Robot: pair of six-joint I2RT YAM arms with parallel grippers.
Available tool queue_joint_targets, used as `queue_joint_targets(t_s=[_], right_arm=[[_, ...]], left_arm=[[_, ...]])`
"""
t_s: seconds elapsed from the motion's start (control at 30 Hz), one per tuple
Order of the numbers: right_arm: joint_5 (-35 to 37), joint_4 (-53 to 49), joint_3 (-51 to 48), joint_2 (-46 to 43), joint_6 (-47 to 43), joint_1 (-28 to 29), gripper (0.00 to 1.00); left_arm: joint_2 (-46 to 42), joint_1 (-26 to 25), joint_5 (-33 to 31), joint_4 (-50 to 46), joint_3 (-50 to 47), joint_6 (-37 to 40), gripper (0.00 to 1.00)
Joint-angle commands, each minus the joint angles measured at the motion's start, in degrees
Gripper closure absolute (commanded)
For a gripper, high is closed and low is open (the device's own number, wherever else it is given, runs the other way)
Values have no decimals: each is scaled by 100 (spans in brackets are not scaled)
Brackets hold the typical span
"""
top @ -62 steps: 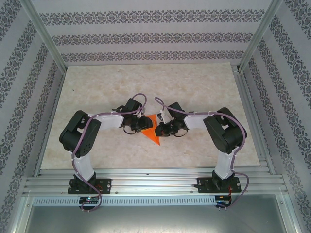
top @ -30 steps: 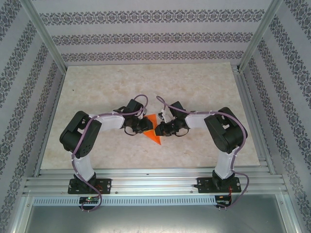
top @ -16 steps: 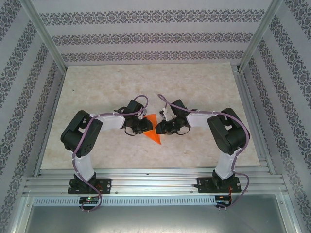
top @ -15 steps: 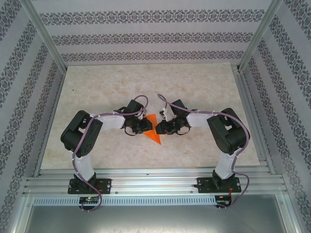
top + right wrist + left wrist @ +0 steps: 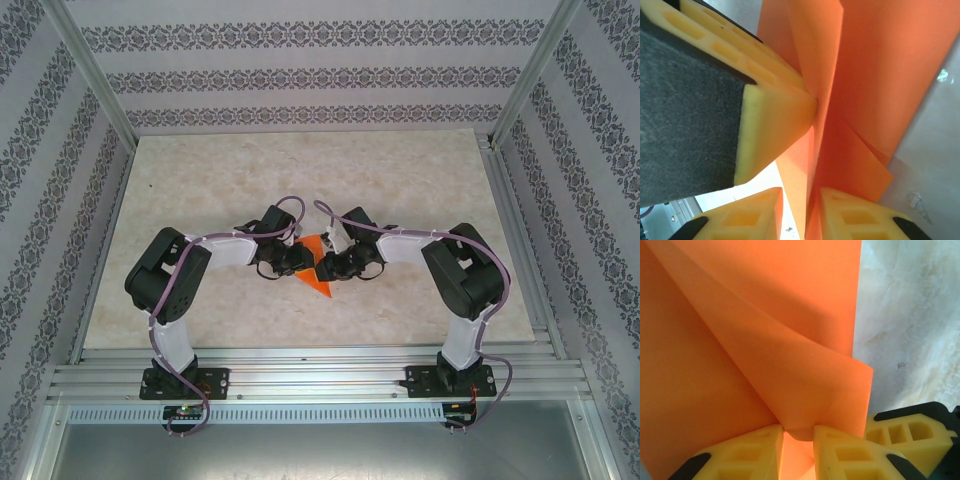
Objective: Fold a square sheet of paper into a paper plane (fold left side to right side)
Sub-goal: Fourth fold the wing at the center of the table.
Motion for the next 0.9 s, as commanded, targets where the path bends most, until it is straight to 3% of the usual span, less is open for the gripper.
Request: queue_joint_targets(t_s=[0.0, 0.1, 0.4, 0.87], right_arm=[[106, -91, 118, 127, -133, -14, 81], [22, -57, 118, 86, -127, -76, 88], [-384, 220, -29, 72, -21, -238, 98], [-566, 486, -175, 160, 105, -291, 93]], left_arm=[[-5, -43, -111, 82, 112, -45, 75], [1, -42, -165, 11, 120, 0, 74], [108, -42, -230, -32, 116, 35, 71], [421, -44, -470, -399, 325, 234, 71]])
